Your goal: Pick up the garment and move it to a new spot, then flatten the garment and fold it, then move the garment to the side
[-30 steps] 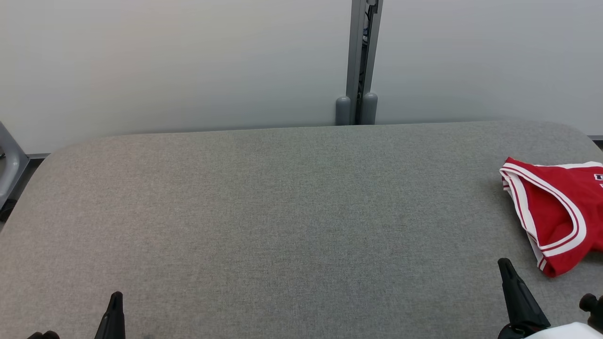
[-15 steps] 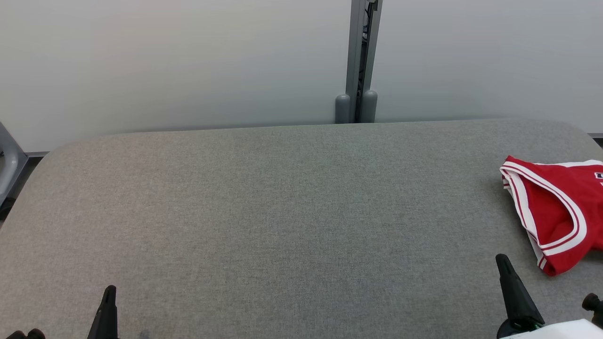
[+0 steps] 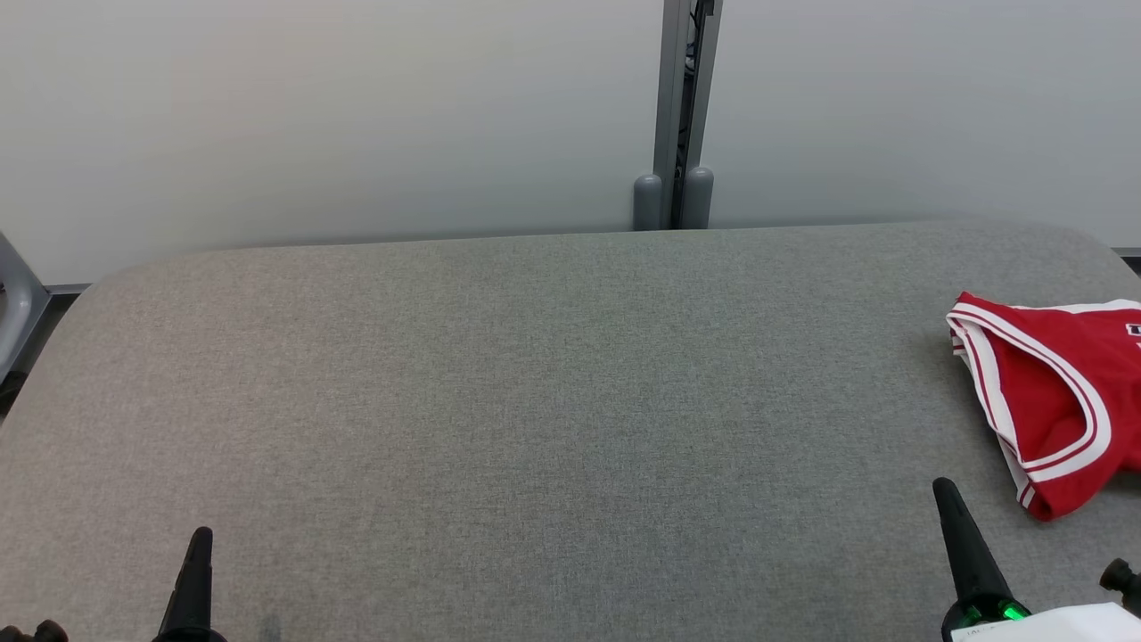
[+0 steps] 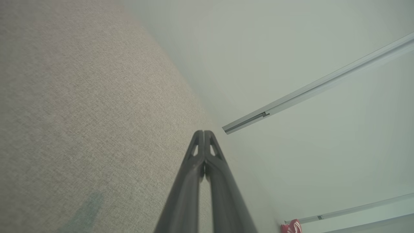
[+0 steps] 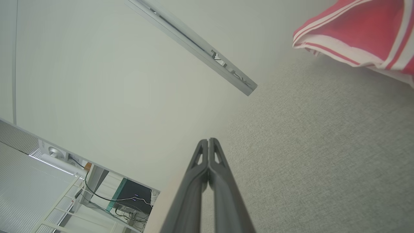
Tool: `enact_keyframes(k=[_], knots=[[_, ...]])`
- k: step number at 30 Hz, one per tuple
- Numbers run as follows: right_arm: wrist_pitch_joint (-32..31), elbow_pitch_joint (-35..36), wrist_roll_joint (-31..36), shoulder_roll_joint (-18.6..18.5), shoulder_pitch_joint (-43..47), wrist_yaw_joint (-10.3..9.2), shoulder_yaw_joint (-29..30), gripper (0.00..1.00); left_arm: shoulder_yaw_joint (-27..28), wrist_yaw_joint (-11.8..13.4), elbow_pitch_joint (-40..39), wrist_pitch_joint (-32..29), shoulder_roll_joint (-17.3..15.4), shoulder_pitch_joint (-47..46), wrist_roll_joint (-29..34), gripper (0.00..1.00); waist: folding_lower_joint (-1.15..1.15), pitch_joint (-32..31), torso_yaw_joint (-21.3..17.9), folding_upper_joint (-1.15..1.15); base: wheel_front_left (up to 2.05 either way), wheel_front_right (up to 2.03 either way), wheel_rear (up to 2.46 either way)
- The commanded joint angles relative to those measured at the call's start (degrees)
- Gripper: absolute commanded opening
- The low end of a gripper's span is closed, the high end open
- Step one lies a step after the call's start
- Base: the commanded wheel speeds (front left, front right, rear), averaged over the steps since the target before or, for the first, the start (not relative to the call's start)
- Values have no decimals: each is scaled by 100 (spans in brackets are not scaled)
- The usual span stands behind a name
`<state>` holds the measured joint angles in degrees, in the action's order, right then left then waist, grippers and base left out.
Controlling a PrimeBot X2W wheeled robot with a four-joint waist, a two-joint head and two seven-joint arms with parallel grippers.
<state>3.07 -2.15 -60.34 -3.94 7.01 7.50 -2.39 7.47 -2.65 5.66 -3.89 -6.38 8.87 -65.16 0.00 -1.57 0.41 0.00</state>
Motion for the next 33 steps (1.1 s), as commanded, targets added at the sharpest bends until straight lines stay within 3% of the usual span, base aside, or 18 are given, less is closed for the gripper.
enact_keyframes(k=[1,33], knots=[[34,59,-153,-22,-119,-1,-2,0,73,-54,-79,-44,-20,-183,-147,0,0,3,-1,0,0,0,0],[33,-17,-1825,30,-220,-1,-152,0,541,-304,-127,-678,173,-333,-1630,0,0,80,-19,0,0,0,0]])
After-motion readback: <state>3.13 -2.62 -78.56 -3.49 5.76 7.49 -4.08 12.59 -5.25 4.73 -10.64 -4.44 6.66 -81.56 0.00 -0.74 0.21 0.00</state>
